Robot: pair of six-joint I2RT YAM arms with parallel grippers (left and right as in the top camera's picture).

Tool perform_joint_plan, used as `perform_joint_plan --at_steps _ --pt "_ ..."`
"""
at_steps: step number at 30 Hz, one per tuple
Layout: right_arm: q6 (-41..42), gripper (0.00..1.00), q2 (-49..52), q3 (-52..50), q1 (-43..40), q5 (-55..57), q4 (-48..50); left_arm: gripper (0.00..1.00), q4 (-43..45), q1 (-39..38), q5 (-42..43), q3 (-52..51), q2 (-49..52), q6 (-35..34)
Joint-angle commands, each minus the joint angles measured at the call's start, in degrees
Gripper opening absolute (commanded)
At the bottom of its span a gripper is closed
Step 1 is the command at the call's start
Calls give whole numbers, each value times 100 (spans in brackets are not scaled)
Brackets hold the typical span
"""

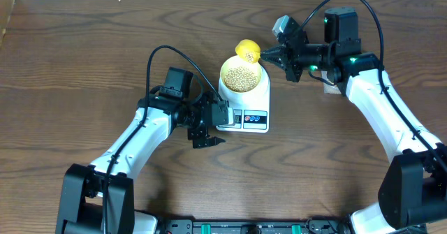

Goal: Scoop item into bowl and weigh 50g on scale
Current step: 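Tip the scoop with the right gripper, pouring soybeans into the bowl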

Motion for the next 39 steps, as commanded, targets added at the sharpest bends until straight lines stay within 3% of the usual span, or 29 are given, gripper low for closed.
perform_joint_plan --at_steps 1,18,33,39 --pt "-50 2 4 33 13 -37 15 98 2 -13 72 -70 15 -68" --pt "938 1 4 33 13 -39 61 98 2 -13 72 -70 15 -68" --pt "1005 1 4 33 13 -39 96 98 2 -13 72 -70 15 -68" --pt "1700 1 4 33 -7 -39 334 98 2 -13 72 -70 15 -68"
